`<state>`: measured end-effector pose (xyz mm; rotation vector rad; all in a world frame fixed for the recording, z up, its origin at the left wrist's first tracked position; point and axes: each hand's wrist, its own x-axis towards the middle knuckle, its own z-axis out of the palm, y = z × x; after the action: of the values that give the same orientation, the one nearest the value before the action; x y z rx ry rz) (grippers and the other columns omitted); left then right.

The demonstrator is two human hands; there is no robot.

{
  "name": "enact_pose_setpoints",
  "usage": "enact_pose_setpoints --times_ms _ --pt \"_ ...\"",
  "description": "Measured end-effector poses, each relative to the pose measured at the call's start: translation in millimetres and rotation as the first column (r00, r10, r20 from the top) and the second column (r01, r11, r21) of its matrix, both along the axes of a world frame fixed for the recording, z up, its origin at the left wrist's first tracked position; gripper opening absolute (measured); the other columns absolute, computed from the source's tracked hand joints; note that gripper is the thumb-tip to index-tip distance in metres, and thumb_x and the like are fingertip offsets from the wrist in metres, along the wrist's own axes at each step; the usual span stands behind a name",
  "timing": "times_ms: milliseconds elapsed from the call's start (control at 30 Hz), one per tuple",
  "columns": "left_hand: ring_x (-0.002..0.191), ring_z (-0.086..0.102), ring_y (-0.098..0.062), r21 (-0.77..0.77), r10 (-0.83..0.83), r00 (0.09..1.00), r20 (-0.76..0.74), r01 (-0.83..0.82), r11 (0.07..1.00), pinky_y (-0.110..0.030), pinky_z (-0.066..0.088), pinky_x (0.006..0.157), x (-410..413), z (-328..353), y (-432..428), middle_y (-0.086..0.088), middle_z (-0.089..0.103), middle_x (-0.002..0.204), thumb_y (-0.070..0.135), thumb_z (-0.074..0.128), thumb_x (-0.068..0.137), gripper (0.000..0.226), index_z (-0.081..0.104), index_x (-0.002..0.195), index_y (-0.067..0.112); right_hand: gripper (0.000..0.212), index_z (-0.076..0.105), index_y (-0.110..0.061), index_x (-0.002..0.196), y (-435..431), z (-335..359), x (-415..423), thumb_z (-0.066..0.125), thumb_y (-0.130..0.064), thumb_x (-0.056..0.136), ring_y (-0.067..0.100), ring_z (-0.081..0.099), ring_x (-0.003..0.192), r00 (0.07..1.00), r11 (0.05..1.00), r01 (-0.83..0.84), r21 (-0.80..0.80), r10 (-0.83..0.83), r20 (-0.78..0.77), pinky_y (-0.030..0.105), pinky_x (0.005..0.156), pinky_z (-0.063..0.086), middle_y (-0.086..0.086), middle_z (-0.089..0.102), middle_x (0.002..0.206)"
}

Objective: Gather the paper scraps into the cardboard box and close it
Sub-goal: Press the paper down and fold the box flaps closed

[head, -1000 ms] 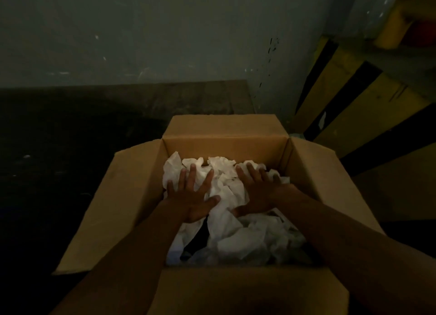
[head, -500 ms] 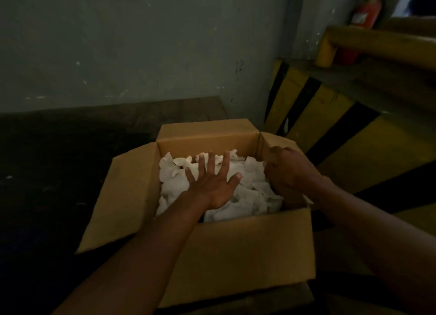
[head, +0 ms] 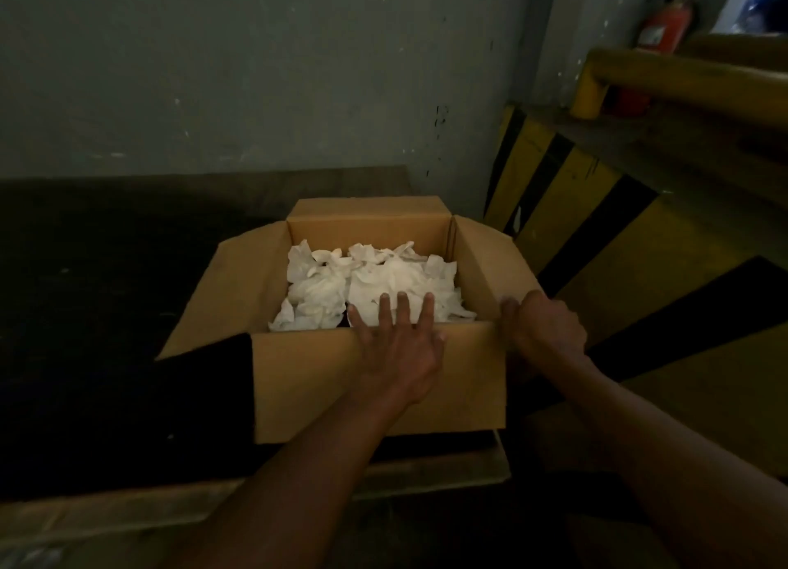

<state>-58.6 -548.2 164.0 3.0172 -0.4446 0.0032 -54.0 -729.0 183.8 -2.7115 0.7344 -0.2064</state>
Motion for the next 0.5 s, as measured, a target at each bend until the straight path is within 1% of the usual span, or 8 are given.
enact_pose_setpoints --times_ms 67,133,200,267,300,333,400,500 --pt "0.145 -0.004 -0.031 -0.011 0.072 0.997 0.032 -0.072 0.997 -0.066 -0.007 0.109 -8 -2 -3 -0.012 0.004 0.159 0.044 0.016 0.1 0.058 0.0 0.151 0.022 0.044 0.045 -0.014 0.074 1 -4 -10 0.033 -0.05 0.097 0.023 0.054 0.077 0.999 0.992 0.043 0.12 -0.042 -0.01 0.035 0.072 0.049 0.003 0.052 0.082" --pt "0.145 -0.005 -0.032 -0.01 0.098 0.994 0.046 -0.098 0.995 -0.061 -0.004 0.112 -15 -3 -4 -0.015 0.004 0.158 0.038 0.019 0.101 0.058 0.0 0.151 0.016 0.048 0.053 -0.012 0.078 1 -9 -17 0.035 -0.052 0.096 0.025 0.058 0.08 0.996 0.966 0.078 0.248 -0.085 0.016 0.036 0.074 0.05 0.005 0.058 0.086" --pt "0.145 -0.006 -0.034 0.002 0.101 0.993 0.054 -0.102 0.995 -0.056 -0.001 0.115 -19 -5 -3 -0.017 0.001 0.158 0.031 0.027 0.101 0.06 -0.002 0.151 0.012 0.047 0.059 -0.008 0.09 4 -11 -17 0.036 -0.049 0.096 0.029 0.059 0.088 0.99 0.917 0.106 0.383 -0.134 0.047 0.034 0.076 0.048 0.009 0.059 0.096" --pt "0.145 -0.007 -0.033 -0.01 0.091 0.995 0.031 -0.091 0.996 -0.051 0.002 0.117 -23 -5 0 -0.017 -0.002 0.158 0.023 0.034 0.098 0.065 -0.004 0.15 0.01 0.047 0.06 -0.006 0.105 10 -12 -11 0.038 -0.046 0.097 0.029 0.053 0.093 0.978 0.844 0.129 0.521 -0.194 0.073 0.034 0.077 0.042 0.015 0.057 0.11" --pt "0.145 -0.008 -0.033 -0.012 0.08 0.997 0.014 -0.08 0.997 -0.05 0.002 0.117 -24 -5 1 -0.016 -0.005 0.158 0.02 0.037 0.097 0.069 -0.006 0.15 0.009 0.046 0.059 -0.004 0.112 14 -11 -8 0.039 -0.043 0.097 0.027 0.05 0.095 0.973 0.817 0.12 0.564 -0.21 0.096 0.035 0.079 0.04 0.016 0.054 0.118" --pt "0.145 -0.009 -0.032 -0.01 0.068 0.998 -0.002 -0.068 0.998 -0.048 0.002 0.117 -24 -3 3 -0.015 -0.007 0.158 0.017 0.04 0.095 0.072 -0.007 0.15 0.009 0.044 0.055 -0.003 0.119 19 -10 -8 0.041 -0.039 0.097 0.027 0.049 0.099 0.969 0.808 0.099 0.58 -0.211 0.129 0.035 0.081 0.038 0.016 0.051 0.124" --pt "0.145 -0.01 -0.031 -0.012 0.048 0.998 -0.037 -0.048 0.999 -0.047 0.002 0.117 -24 3 4 -0.014 -0.009 0.158 0.011 0.041 0.092 0.075 -0.007 0.15 0.009 0.043 0.045 -0.004 0.13 28 -9 -11 0.045 -0.03 0.096 0.028 0.049 0.11 0.968 0.851 0.033 0.525 -0.158 0.195 0.036 0.088 0.04 0.016 0.045 0.133" --pt "0.145 -0.008 -0.028 -0.029 0.02 0.995 -0.102 -0.023 0.999 -0.046 0.003 0.117 -20 12 7 -0.012 -0.008 0.158 0.001 0.039 0.091 0.074 -0.006 0.15 0.008 0.048 0.035 -0.009 0.139 37 -11 -20 0.05 -0.02 0.095 0.03 0.048 0.119 0.958 0.919 -0.135 0.371 0.025 0.287 0.042 0.1 0.043 0.014 0.039 0.14"
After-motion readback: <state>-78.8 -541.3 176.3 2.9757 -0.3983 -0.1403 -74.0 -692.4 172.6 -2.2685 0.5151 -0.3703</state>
